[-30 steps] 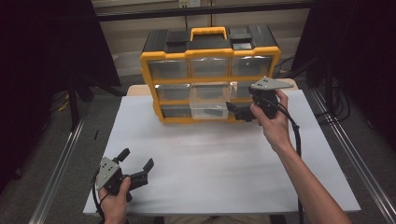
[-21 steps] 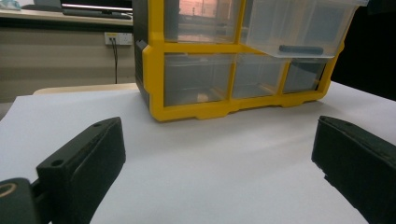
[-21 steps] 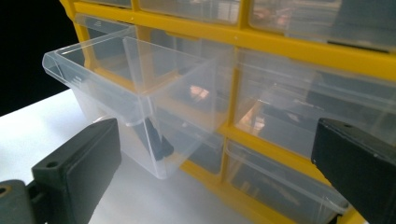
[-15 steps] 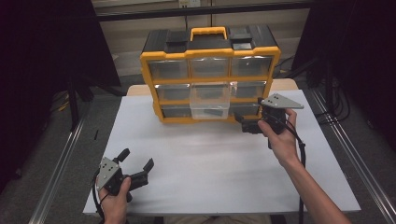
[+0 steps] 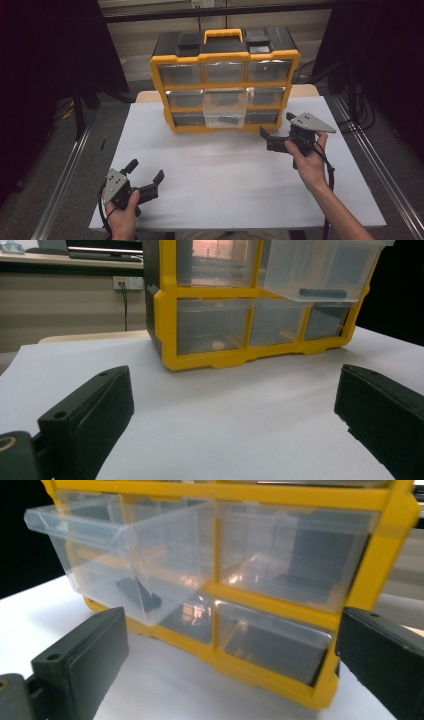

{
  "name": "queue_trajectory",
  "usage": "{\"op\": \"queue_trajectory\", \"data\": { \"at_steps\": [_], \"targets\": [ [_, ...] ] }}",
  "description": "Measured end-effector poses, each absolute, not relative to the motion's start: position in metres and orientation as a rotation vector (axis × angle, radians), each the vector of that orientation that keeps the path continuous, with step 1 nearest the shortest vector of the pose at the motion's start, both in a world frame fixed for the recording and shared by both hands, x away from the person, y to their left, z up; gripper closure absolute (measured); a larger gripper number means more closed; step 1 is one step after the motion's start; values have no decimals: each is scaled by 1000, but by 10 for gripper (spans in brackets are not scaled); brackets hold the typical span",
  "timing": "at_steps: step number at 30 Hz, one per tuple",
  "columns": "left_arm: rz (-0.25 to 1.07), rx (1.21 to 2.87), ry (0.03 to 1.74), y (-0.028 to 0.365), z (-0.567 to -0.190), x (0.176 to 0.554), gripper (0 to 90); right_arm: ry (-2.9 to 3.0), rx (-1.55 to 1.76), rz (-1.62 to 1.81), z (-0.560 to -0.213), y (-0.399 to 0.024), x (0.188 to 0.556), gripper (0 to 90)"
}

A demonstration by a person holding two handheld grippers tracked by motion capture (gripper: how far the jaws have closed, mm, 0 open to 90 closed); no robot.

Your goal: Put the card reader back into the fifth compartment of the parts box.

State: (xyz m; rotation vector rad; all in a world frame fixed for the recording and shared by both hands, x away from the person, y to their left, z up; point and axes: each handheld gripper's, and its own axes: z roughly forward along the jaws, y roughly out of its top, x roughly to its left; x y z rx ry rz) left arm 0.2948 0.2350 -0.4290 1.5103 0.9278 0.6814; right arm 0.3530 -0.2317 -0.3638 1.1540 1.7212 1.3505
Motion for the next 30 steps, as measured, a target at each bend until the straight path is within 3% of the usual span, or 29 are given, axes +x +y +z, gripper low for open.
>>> {"op": "queue_trajectory", "data": {
  "at_steps": [30],
  "targets": [
    [692,1505,937,236,-428,292,29,1631,1223,1289,-403,-270,297,9]
  ]
}}
